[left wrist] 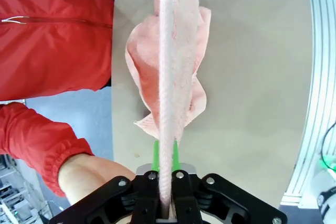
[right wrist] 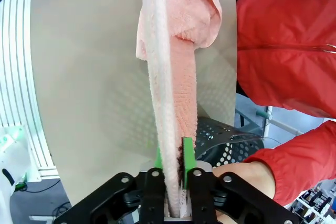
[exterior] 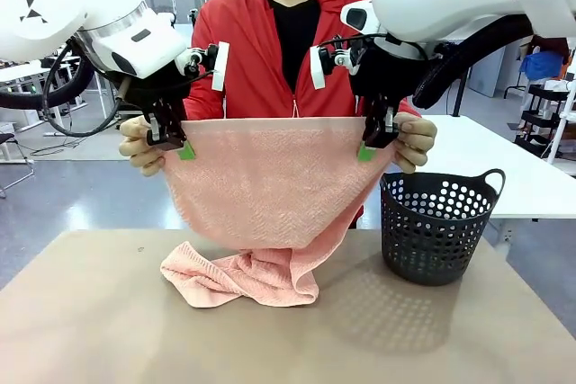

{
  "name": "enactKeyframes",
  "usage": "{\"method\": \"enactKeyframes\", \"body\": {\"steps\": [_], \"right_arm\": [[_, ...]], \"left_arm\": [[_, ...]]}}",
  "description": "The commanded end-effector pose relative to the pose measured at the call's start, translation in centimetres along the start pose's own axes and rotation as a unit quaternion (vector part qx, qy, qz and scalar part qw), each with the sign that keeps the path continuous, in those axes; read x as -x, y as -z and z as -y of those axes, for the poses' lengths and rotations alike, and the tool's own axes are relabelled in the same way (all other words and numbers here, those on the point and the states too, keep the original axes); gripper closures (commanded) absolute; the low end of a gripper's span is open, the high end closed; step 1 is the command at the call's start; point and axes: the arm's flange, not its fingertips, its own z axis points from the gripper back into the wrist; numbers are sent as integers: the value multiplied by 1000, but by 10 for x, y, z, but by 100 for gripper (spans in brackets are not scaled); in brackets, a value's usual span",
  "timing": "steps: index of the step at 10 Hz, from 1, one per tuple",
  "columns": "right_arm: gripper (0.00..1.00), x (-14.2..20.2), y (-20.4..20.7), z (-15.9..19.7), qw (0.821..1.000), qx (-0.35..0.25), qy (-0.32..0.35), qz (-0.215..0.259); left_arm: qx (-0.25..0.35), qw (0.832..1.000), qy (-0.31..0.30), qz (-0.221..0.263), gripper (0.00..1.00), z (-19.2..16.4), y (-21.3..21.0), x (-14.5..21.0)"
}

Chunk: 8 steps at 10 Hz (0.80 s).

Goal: Fold the towel.
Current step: Grab the top end of the 100 cm Hotel Towel extended by the human.

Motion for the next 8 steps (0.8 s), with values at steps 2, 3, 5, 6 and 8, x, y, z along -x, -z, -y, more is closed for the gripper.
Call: {"method": "enactKeyframes", "body": {"steps": [2,3,5,6,8], "right_arm": [[100,1,0,3,1000,4,2,6],[100,1,-1,6,1000,4,2,10],[100,0,-1,1,1000,1,1,1],[100,0,-1,1,1000,1,1,1],[100,0,-1,1,1000,1,1,1]], "left_arm": [[9,1000,5,13,100,-2,-6,5],[9,1000,2,13,100,-3,-6,6],[-1,1000,-2,1,100,-2,-1,2],[-1,1000,-2,1,100,-2,-1,2],[-1,1000,-2,1,100,-2,-1,2]]}}
